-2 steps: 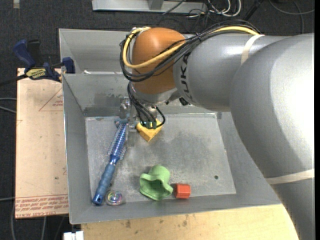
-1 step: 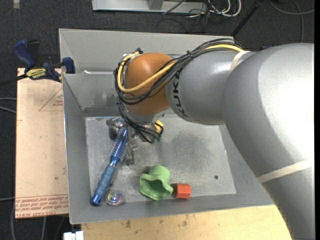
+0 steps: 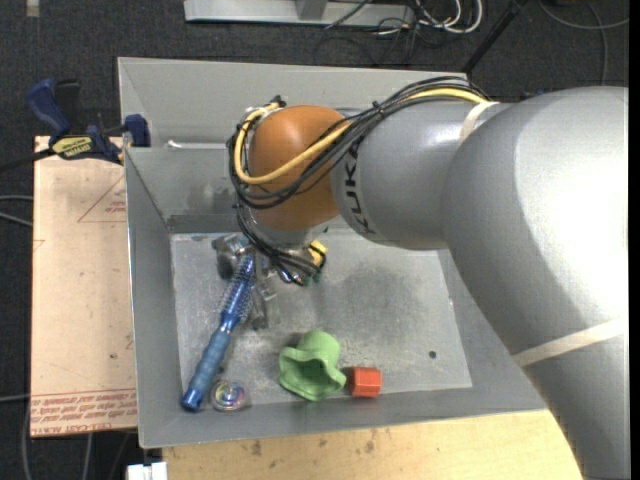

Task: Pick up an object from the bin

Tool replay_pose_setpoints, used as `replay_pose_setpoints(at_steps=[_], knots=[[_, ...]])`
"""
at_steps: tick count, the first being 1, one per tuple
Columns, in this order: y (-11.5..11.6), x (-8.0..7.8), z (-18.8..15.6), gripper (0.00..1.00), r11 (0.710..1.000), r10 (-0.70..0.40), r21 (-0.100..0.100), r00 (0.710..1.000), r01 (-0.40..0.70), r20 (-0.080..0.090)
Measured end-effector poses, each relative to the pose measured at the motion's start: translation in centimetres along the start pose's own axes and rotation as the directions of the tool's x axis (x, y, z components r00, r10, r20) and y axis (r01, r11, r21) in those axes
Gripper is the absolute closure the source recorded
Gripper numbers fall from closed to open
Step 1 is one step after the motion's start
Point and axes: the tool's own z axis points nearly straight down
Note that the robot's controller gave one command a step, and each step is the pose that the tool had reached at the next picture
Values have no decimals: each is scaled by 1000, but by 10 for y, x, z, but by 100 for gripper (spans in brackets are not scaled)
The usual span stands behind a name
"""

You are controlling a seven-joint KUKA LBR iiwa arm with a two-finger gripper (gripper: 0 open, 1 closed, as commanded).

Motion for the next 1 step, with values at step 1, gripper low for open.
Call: replay_pose_setpoints(at_steps=[1], knots=[[0,-1,0,0,1000,3,-2,1000,-3,2]])
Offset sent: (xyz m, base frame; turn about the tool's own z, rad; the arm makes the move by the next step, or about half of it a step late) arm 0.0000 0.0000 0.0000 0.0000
